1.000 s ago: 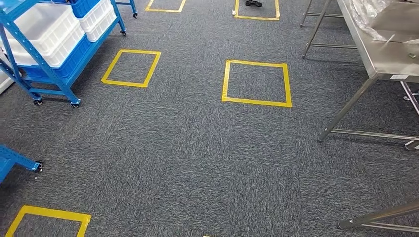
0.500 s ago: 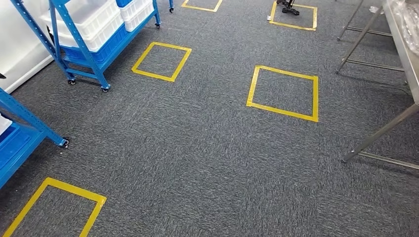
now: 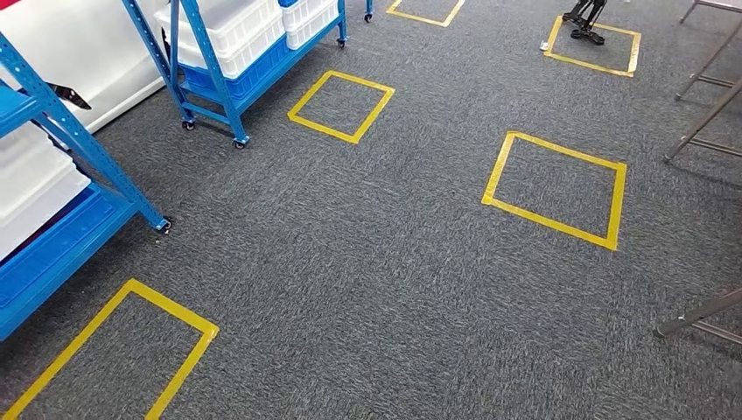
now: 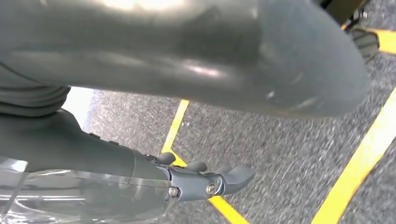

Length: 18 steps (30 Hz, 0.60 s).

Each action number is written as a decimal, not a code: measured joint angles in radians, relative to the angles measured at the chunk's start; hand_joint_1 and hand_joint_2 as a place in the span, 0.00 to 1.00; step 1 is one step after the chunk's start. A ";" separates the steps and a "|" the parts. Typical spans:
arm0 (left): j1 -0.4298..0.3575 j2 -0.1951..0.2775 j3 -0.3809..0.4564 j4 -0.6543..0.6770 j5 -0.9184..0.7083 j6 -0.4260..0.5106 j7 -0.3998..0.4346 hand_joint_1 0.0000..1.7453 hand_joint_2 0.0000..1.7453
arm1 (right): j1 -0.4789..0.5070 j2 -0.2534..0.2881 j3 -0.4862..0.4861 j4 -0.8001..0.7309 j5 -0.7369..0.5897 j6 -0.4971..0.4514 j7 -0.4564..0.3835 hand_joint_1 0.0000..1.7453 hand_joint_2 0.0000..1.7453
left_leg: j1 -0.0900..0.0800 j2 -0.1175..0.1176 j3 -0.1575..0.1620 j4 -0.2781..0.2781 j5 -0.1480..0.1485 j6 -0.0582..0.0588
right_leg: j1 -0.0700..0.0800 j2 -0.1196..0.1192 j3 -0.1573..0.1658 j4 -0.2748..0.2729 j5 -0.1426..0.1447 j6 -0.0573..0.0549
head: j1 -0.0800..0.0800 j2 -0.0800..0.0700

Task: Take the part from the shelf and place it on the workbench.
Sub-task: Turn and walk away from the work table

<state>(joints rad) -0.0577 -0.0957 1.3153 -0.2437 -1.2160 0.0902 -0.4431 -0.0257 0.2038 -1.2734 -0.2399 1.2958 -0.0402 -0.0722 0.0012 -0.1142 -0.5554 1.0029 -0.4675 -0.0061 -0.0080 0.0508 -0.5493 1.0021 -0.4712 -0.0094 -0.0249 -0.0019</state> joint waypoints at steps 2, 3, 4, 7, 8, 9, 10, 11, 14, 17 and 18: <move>-0.001 0.003 0.002 0.000 0.002 0.001 0.000 0.00 0.00 | 0.000 0.000 -0.005 0.001 -0.002 -0.003 0.001 0.00 0.00 | -0.002 0.045 -0.027 0.059 -0.039 -0.009 | -0.005 -0.028 0.009 -0.014 0.004 -0.011 | -0.005 0.000; -0.003 0.003 0.002 0.000 0.002 0.001 0.000 0.00 0.00 | 0.001 0.000 -0.007 0.002 -0.003 -0.004 0.001 0.00 0.00 | 0.000 0.075 -0.056 0.118 -0.073 -0.014 | -0.003 -0.041 0.011 -0.016 0.003 -0.014 | -0.008 0.000; -0.004 0.003 0.003 0.000 0.003 0.001 0.000 0.00 0.00 | 0.001 0.000 -0.008 0.002 -0.003 -0.006 0.001 0.00 0.00 | 0.004 0.091 -0.091 0.188 -0.106 -0.020 | -0.002 -0.056 0.012 -0.016 0.001 -0.017 | -0.010 0.000; -0.004 0.006 0.003 0.000 0.007 0.001 -0.004 0.00 0.00 | 0.000 0.000 -0.011 0.002 -0.003 -0.011 -0.004 0.00 0.00 | 0.013 0.107 -0.129 0.263 -0.113 -0.034 | -0.001 -0.096 0.013 -0.012 -0.005 -0.014 | -0.010 0.000; -0.004 0.007 0.004 0.000 0.008 0.001 -0.006 0.00 0.00 | -0.001 0.000 -0.012 0.002 -0.003 -0.012 -0.006 0.00 0.00 | 0.016 0.115 -0.101 0.209 -0.080 -0.036 | -0.001 -0.108 0.015 -0.010 -0.008 -0.012 | -0.010 0.000; -0.004 0.009 0.004 0.000 0.009 0.001 -0.008 0.00 0.00 | -0.002 0.000 -0.013 0.002 -0.003 -0.012 -0.009 0.00 0.00 | 0.017 0.133 -0.059 0.133 -0.044 -0.036 | -0.001 -0.119 0.018 -0.007 -0.013 -0.008 | -0.010 0.000; -0.005 0.010 0.004 0.000 0.009 0.001 -0.009 0.00 0.00 | -0.002 0.000 -0.014 0.003 -0.002 -0.013 -0.011 0.00 0.00 | 0.015 0.150 -0.023 0.065 -0.019 -0.033 | 0.000 -0.129 0.022 -0.004 -0.017 -0.003 | -0.010 0.000; -0.007 0.011 0.004 0.000 0.009 0.002 -0.010 0.00 0.00 | -0.002 0.000 -0.015 0.003 -0.002 -0.013 -0.014 0.00 0.00 | 0.012 0.163 0.002 0.018 -0.004 -0.028 | 0.001 -0.137 0.025 -0.002 -0.021 0.002 | -0.010 0.000; -0.006 0.015 0.005 0.000 0.007 0.006 -0.007 0.00 0.00 | -0.008 0.000 -0.016 0.003 -0.001 -0.013 -0.021 0.00 0.00 | 0.005 0.154 0.012 -0.009 -0.001 -0.009 | 0.002 -0.157 0.034 -0.003 -0.027 0.020 | -0.009 0.000; -0.005 0.016 0.009 0.000 0.008 0.008 0.002 0.00 0.00 | -0.011 0.000 -0.018 0.003 -0.001 -0.012 -0.024 0.00 0.00 | 0.011 0.129 0.020 -0.024 0.010 0.010 | -0.004 -0.115 0.021 0.045 -0.066 0.034 | -0.007 0.000; -0.007 0.016 0.011 0.000 0.009 0.009 0.003 0.00 0.00 | -0.010 0.000 -0.019 0.003 0.000 -0.012 -0.023 0.00 0.00 | 0.012 0.121 0.022 -0.026 0.013 0.014 | -0.007 -0.087 -0.006 0.103 -0.099 0.036 | -0.006 0.000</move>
<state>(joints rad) -0.0643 -0.0794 1.3265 -0.2434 -1.2072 0.0989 -0.4396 -0.0353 0.2037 -1.2924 -0.2366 1.2958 -0.0519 -0.0952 0.0132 0.0065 -0.5334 0.9764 -0.4541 0.0077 -0.0148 -0.0361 -0.5550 1.1050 -0.5699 0.0269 -0.0309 -0.0019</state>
